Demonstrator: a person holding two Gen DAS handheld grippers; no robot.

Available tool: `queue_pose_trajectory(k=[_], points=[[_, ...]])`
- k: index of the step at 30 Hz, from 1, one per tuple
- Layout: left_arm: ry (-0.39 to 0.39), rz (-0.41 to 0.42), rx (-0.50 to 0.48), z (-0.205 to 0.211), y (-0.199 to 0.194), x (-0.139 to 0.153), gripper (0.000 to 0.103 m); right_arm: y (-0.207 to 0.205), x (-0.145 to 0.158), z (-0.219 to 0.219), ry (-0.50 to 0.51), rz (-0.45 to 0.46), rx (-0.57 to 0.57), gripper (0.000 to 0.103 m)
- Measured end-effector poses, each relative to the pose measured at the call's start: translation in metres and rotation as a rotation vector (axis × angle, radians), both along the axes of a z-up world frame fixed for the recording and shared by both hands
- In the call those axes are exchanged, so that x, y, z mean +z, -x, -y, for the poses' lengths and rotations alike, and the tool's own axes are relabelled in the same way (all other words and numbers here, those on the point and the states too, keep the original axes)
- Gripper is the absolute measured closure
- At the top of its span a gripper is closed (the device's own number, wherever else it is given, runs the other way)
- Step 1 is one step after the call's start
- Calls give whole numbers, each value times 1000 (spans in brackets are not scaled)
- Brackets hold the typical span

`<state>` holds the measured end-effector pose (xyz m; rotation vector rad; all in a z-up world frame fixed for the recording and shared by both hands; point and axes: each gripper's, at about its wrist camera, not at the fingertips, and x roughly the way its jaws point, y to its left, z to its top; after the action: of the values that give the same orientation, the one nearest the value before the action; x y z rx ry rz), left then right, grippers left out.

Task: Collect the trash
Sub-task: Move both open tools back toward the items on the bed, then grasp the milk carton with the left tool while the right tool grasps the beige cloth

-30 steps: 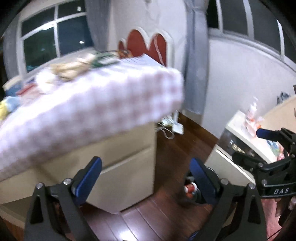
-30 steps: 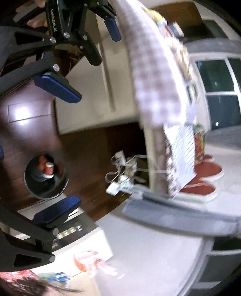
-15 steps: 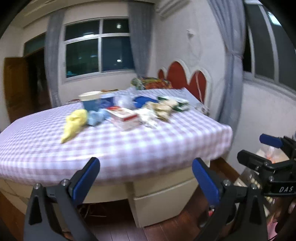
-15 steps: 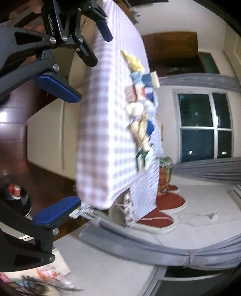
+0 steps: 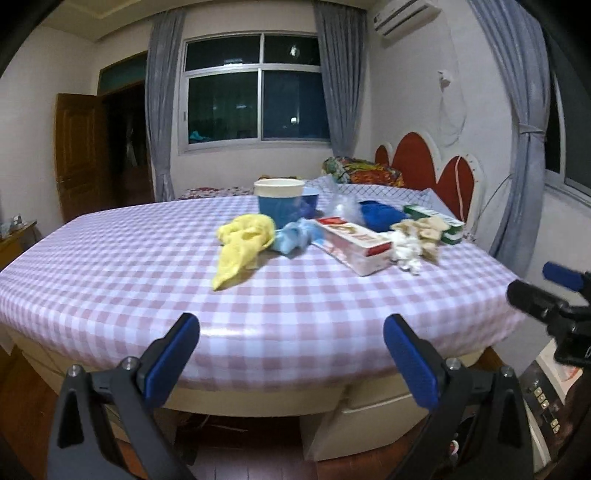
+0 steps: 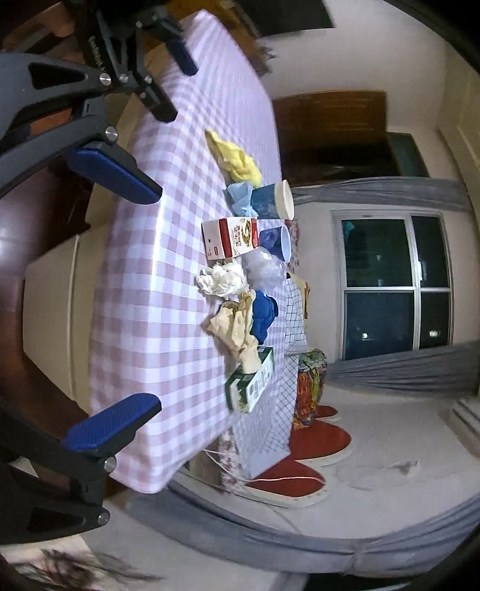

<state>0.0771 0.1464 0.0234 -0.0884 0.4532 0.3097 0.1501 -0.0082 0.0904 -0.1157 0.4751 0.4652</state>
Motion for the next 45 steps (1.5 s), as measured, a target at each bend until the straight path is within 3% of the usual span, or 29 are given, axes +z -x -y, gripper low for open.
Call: queue_pose_trajectory(k=[9,11,15,17,19,24,29,32,34,36,41,45], points=[[36,-33,-10,-22,-29,-1,4,-57,8,-21,-11,-28,8,2],[67,-31,-11,-29,-35,2,5,-67,7,-25,10,-26,14,15],[73,-48,-44,-23,-61,7,11,-89,3,-22,20,-44,-1,19],[88,-47,-68,-16,-73,11,12,-104,-2,-22,38,-66,-3,33],[86,-59,-91,-2,-90,12,12,-117,-5,-18,45,-86,-17,39],[56,-150,-97,19,-130,3,15,-135,-12,-6,37,-114,-37,39],[95,-245,-71,9,-155,-7,16,-146,-18,-1,32,-133,-37,39],[93,-279,-7,-8,-159,-11,16,-151,-21,3,19,-146,-34,39],[139,-264,41,-26,-153,-11,17,-155,-21,5,10,-153,-28,39],[184,-229,30,-29,-146,-8,17,-157,-21,3,7,-154,-16,39],[93,-216,-21,6,-146,3,17,-165,-22,-7,13,-170,11,39],[99,-252,-8,6,-167,0,17,-176,-22,-24,30,-204,55,39]])
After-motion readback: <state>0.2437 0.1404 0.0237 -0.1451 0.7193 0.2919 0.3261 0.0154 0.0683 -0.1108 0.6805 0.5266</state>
